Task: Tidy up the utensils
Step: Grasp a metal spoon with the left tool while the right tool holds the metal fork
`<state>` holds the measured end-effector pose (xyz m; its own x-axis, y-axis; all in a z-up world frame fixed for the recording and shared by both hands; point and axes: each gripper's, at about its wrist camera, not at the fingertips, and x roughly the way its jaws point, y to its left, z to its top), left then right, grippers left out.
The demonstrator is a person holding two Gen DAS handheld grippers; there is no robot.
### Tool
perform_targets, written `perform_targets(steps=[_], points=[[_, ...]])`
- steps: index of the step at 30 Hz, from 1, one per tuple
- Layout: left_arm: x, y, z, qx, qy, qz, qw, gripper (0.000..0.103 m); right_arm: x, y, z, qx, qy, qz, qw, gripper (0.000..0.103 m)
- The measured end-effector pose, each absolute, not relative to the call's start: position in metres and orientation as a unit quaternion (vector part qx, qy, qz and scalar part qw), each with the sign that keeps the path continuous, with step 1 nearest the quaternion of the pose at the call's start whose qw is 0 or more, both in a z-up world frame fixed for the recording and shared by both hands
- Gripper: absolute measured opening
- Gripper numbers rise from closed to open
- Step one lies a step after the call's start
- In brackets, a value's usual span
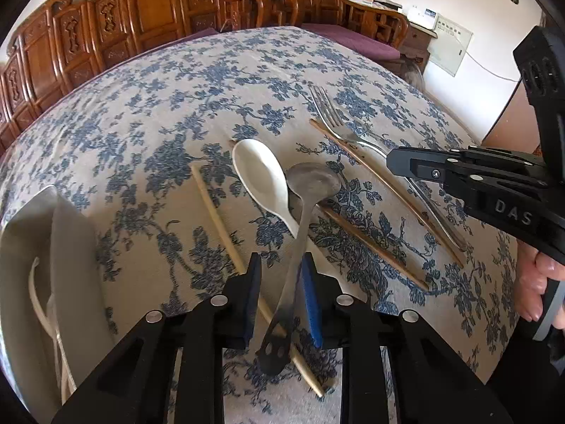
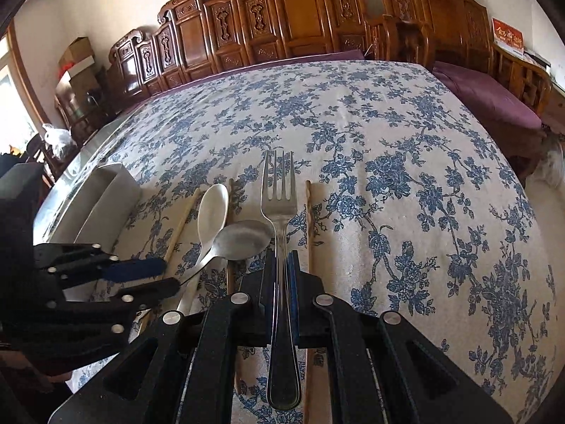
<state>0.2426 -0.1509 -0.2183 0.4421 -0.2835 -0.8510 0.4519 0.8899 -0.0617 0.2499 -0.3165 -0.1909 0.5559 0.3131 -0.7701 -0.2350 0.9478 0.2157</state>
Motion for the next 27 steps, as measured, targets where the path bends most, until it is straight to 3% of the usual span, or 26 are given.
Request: perform_targets(steps=[8, 10, 14, 27], points=[[0.248, -0.159, -0.222, 0.09, 0.486, -0.217, 0.842, 0.02, 0.249, -0.312, -0.188, 0.048, 0.442, 0.166, 0.88, 0.009], [0.248, -0.161, -0.223, 0.096, 0.484, -0.213, 0.844, 0.012, 0.249, -0.31, -0.187, 0.046, 0.442, 0.166, 0.88, 0.009], [0.25, -0.161, -0.222, 0.096, 0.488, -0.212, 0.841, 0.006, 0.249, -0.31, -0.188, 0.048, 0.442, 0.167, 0.88, 0.009], [0.239, -0.151, -0.196, 0.079, 0.456, -0.204, 0.863, 0.006, 0.248, -0.31, -0.184, 0.054, 0.435, 0.171, 0.882, 0.009]])
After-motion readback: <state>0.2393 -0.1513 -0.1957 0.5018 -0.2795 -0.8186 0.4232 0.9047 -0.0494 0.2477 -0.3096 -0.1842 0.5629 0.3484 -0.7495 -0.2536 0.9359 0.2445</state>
